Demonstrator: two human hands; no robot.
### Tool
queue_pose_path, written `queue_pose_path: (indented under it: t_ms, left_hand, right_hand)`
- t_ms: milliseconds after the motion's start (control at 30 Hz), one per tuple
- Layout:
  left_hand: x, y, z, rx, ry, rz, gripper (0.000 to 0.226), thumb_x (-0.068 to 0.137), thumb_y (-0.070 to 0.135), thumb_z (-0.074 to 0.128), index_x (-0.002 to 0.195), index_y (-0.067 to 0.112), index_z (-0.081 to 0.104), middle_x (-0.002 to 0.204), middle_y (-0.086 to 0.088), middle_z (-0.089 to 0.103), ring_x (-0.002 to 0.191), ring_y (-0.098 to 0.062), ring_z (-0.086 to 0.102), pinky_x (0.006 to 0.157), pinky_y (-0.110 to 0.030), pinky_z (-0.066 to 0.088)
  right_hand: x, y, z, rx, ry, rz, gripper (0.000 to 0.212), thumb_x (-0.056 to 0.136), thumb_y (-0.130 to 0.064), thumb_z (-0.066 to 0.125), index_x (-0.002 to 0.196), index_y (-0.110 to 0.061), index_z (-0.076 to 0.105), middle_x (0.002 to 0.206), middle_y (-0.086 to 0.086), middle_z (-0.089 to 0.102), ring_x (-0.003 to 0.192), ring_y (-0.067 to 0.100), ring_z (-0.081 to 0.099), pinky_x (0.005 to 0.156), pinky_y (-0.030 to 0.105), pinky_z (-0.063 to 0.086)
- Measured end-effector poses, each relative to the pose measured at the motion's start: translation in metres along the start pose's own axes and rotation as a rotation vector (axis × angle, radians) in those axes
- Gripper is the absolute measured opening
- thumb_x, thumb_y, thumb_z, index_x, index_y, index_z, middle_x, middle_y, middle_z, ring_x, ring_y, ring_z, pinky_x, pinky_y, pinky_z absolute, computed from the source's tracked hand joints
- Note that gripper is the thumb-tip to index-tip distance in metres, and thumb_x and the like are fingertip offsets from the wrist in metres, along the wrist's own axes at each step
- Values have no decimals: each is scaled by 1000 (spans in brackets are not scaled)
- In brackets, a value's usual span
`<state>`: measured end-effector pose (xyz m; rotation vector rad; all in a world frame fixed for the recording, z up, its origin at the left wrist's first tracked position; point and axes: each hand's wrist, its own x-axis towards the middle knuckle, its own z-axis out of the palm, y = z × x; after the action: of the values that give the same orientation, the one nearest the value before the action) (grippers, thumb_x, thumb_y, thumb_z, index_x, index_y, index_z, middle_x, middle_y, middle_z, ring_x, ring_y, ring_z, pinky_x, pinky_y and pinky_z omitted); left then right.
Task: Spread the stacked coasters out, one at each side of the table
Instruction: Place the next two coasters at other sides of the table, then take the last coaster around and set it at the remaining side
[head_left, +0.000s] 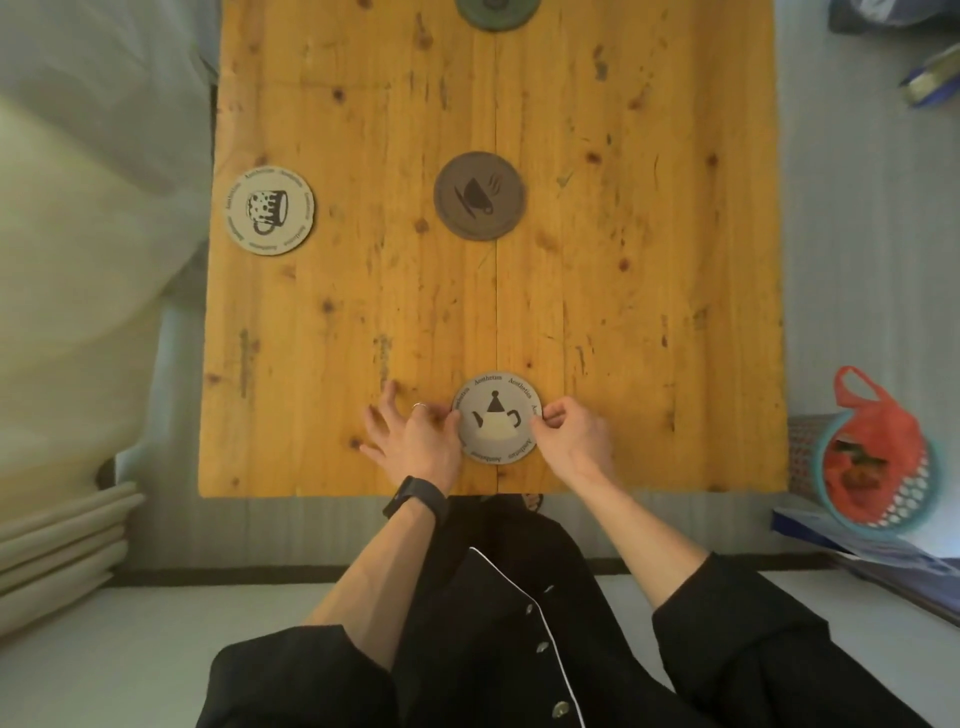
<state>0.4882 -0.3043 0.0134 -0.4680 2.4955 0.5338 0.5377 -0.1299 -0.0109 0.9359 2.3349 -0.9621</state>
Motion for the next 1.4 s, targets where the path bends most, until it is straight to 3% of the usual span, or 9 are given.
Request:
queue_pose_path:
  t_ms: [233,467,700,833,967,1033,1200,1267,1400]
  left_hand:
    - [1,8,-9,36,-67,-33,22,84,47,63,96,32,72,161,1,15,147,-38,3,113,-68,8]
    - [-1,6,-12,77,-77,-10,21,85,48,64,97,32,71,160,2,15,147,-37,5,113,-69,8]
    - [-3,0,-1,122,-68,82,25,94,45,53,119,46,54,161,-1,11,147,-45,-3,108,-77,11]
    - [-3,-3,1,171,-94,105,28,97,47,46,124,45,53,163,-1,6,147,-46,-7,107,-78,10]
    - [7,3,-6,263,-73,170,26,94,45,49,119,43,55,164,0,9,150,-35,-6,108,-77,9]
    - [27,15,-15,226,-50,214,30,91,41,50,120,39,55,163,-2,13,151,-33,-4,111,-73,8]
    - [104,52,-44,136,46,376,56,91,51,44,143,33,35,163,-6,18,152,-28,4,120,-57,9]
    - [134,64,-51,160,70,428,65,91,55,42,150,33,23,165,-5,13,152,-27,4,121,-56,9]
    - [175,66,-50,268,53,491,75,91,70,21,154,39,-3,165,5,-12,151,-19,-12,119,-55,-2]
  right_hand:
    - [0,1,6,7,7,33,17,88,-35,69,84,-35,53,78,-20,58,79,6,64,72,27,54]
    - [-3,1,5,-5,7,37,14,89,-34,69,87,-32,55,81,-17,60,81,9,66,76,31,57]
    - [-20,1,0,-256,60,-318,39,100,-25,57,138,-22,50,108,-1,55,57,7,57,52,24,56]
    - [-19,-2,-4,-331,14,-348,39,101,-24,55,139,-19,52,115,2,58,56,5,55,50,24,55]
    - [-6,-14,-19,-387,-59,-268,34,96,-33,62,130,-30,59,114,-5,53,58,5,57,50,23,55]
    - [11,-32,-31,-392,-118,-183,28,95,-43,61,122,-35,63,115,-5,52,66,10,61,55,28,57]
    - [72,-98,-59,-201,-90,-148,44,95,-47,59,134,-27,54,132,-1,57,108,17,61,82,29,50]
    - [99,-125,-63,-137,-13,-147,48,95,-47,59,136,-24,52,137,1,55,117,20,58,93,34,47]
    - [145,-166,-61,-98,128,-79,68,92,-55,60,144,-15,43,146,8,44,124,28,54,92,39,48]
